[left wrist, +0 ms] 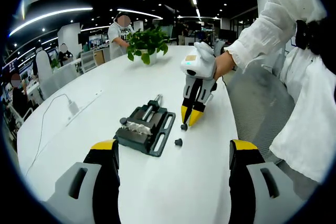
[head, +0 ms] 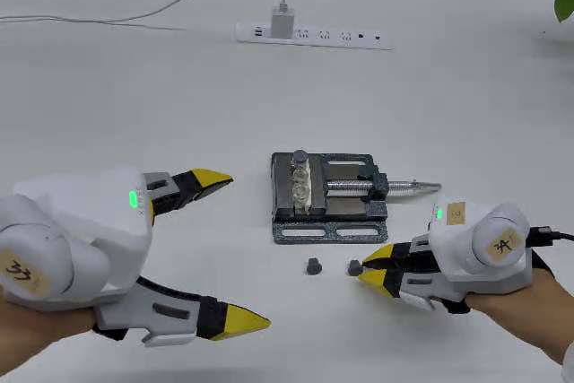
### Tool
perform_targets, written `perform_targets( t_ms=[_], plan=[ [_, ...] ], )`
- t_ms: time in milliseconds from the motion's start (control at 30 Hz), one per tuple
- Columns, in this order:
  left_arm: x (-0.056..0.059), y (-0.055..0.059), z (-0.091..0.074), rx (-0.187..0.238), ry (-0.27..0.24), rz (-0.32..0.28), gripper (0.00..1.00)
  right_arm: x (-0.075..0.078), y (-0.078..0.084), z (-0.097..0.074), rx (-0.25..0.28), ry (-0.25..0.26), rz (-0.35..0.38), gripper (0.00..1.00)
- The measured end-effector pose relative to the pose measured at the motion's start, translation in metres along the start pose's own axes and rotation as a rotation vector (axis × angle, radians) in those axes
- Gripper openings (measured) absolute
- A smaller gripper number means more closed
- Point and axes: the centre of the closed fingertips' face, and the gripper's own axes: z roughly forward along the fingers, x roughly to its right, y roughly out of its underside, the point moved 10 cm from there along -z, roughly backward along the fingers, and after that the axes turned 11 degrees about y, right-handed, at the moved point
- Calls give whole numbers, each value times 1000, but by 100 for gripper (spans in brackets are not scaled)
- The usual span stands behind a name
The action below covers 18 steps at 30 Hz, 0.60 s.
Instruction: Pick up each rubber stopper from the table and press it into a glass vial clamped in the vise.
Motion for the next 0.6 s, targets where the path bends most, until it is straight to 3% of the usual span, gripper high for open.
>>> perform_targets(
  t_ms=[600],
  plan=[
    [-1,1,2,1,8,-2,85,2,0,0,-3,-14,-44,0]
  ],
)
